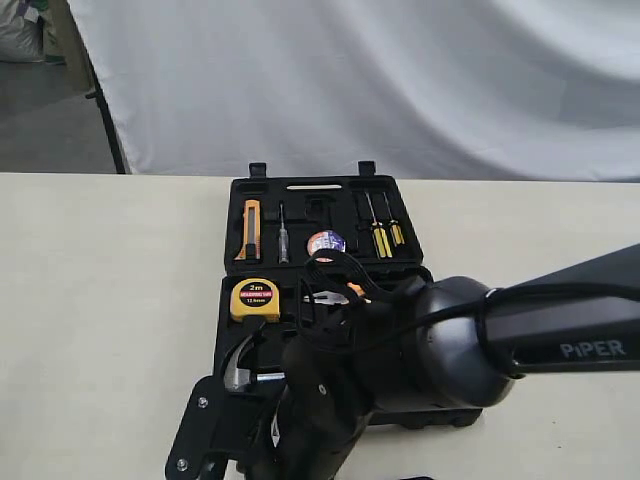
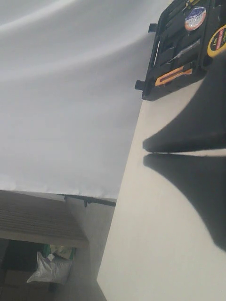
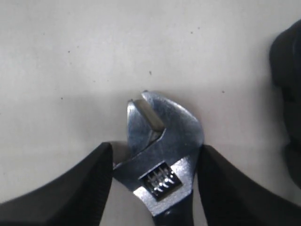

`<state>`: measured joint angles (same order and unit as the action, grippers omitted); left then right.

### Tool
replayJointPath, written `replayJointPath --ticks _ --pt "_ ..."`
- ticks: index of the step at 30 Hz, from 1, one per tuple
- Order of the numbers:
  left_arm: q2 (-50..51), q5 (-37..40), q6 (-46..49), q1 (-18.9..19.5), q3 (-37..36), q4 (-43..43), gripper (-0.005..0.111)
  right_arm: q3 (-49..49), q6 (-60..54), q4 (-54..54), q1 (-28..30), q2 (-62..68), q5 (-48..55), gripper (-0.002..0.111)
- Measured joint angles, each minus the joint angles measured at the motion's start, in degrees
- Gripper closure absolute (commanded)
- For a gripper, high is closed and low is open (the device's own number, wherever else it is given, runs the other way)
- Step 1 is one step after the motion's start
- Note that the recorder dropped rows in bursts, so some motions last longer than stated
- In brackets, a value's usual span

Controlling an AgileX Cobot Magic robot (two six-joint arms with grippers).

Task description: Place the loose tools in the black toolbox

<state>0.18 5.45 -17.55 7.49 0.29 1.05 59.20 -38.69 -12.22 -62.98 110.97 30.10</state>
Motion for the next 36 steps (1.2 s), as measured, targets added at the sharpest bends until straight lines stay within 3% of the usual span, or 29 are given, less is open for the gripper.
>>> replayJointPath --ticks 8,15,20,31,36 --pt "0.0 0.0 0.0 0.0 0.0 0.0 0.106 -0.6 0.0 -0.1 0.0 -1.7 0.3 0.109" --pt "0.0 0.0 0.0 0.0 0.0 0.0 0.106 -0.6 0.3 0.5 0.0 -11.9 1.6 0.109" --pt "0.0 0.0 0.0 0.0 0.0 0.0 0.106 -0.6 7.2 7.4 0.0 -16.3 1.6 0.109" --pt "0.0 0.0 0.0 0.0 0.0 0.0 0.106 3.4 3.7 -2.4 3.0 -8.9 14.4 0.109" --pt "0.0 0.0 0.0 0.0 0.0 0.0 0.106 5.6 2.8 -5.0 3.9 -6.9 12.4 0.109"
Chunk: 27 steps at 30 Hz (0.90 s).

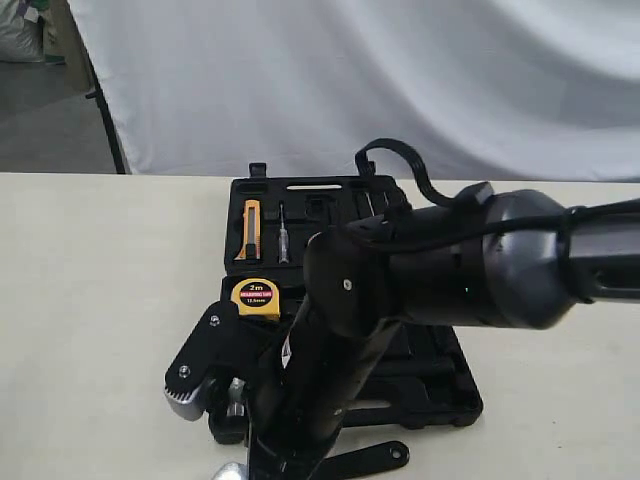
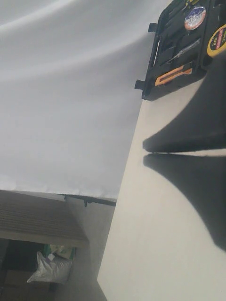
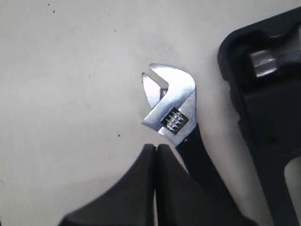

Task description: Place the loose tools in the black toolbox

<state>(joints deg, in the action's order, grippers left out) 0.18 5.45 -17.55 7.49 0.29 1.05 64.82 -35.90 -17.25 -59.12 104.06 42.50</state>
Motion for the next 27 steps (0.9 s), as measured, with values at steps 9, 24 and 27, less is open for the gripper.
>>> replayJointPath --ticks 9,24,27 --pt "0.0 0.0 0.0 0.0 0.0 0.0 0.106 0.1 2.3 -0.2 -2.2 0.9 -5.1 0.045" --pt "0.0 0.0 0.0 0.0 0.0 0.0 0.106 0.4 6.5 2.2 -2.5 8.2 -7.2 0.041" --pt "0.0 0.0 0.0 0.0 0.0 0.0 0.106 0.6 6.7 3.0 -2.5 8.8 -8.5 0.042"
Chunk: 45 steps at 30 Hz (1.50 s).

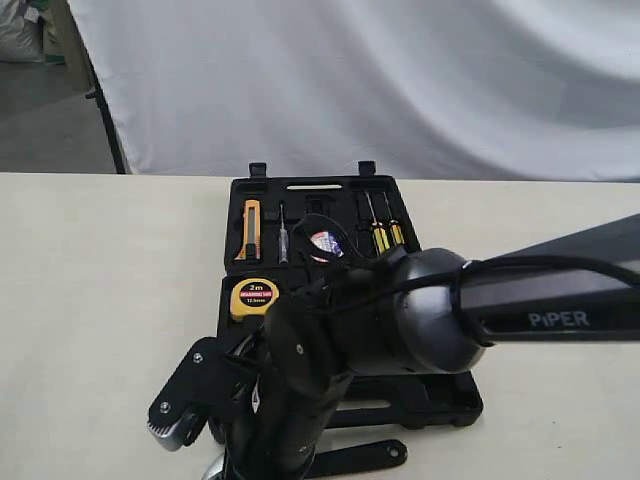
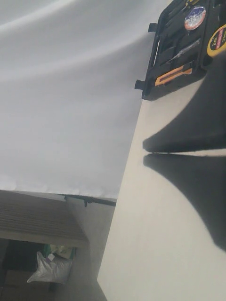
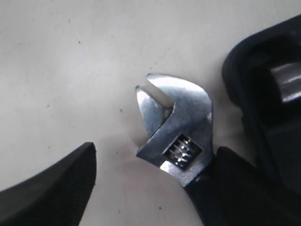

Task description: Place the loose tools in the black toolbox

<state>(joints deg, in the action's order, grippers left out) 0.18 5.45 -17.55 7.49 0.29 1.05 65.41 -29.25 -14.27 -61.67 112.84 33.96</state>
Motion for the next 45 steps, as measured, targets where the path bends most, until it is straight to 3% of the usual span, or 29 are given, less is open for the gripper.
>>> replayJointPath --ticks 6,9,14,20,25,34,45 --pt "0.0 0.0 0.0 0.0 0.0 0.0 0.106 0.2 0.0 0.7 0.0 1.8 -2.2 0.042" --pt "0.0 0.0 0.0 0.0 0.0 0.0 0.106 0.5 0.0 0.7 0.0 1.9 -1.9 0.048" --pt "0.0 0.0 0.0 0.0 0.0 0.0 0.106 0.8 -0.7 2.1 -1.6 1.9 -0.2 0.07" --pt "0.0 0.0 0.0 0.0 0.0 0.0 0.106 0.9 -2.1 3.4 -5.6 1.9 1.2 0.107" --pt "0.0 0.0 0.0 0.0 0.0 0.0 0.106 1.8 -2.2 3.7 -6.1 2.0 3.9 0.109" --pt "0.0 0.0 0.0 0.0 0.0 0.0 0.106 6.8 -2.2 3.8 -6.2 3.5 18.3 0.109" --pt "0.0 0.0 0.0 0.0 0.0 0.0 0.106 7.1 -0.4 6.7 -6.3 2.1 20.2 0.109"
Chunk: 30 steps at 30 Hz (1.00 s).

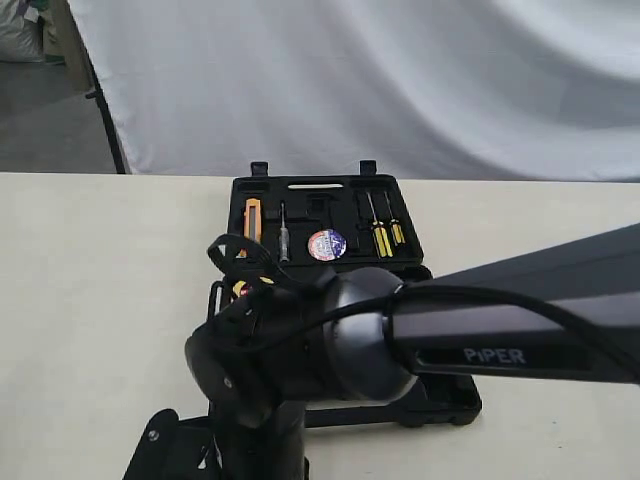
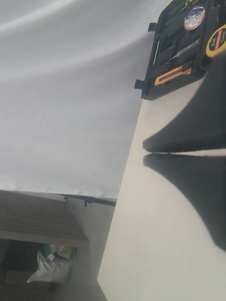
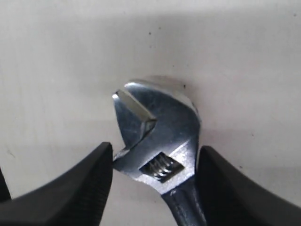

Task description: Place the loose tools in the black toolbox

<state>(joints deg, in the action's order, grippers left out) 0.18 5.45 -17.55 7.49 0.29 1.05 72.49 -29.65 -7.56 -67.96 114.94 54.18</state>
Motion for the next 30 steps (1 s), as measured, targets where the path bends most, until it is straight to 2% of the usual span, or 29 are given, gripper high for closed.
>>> replayJointPath --ticks 22,30 --pt "0.0 0.0 0.0 0.0 0.0 0.0 0.106 0.0 13.7 17.7 0.1 -10.7 4.9 0.109" --pt "0.0 0.0 0.0 0.0 0.0 0.0 0.106 0.3 16.0 16.1 6.2 -13.1 5.1 0.109"
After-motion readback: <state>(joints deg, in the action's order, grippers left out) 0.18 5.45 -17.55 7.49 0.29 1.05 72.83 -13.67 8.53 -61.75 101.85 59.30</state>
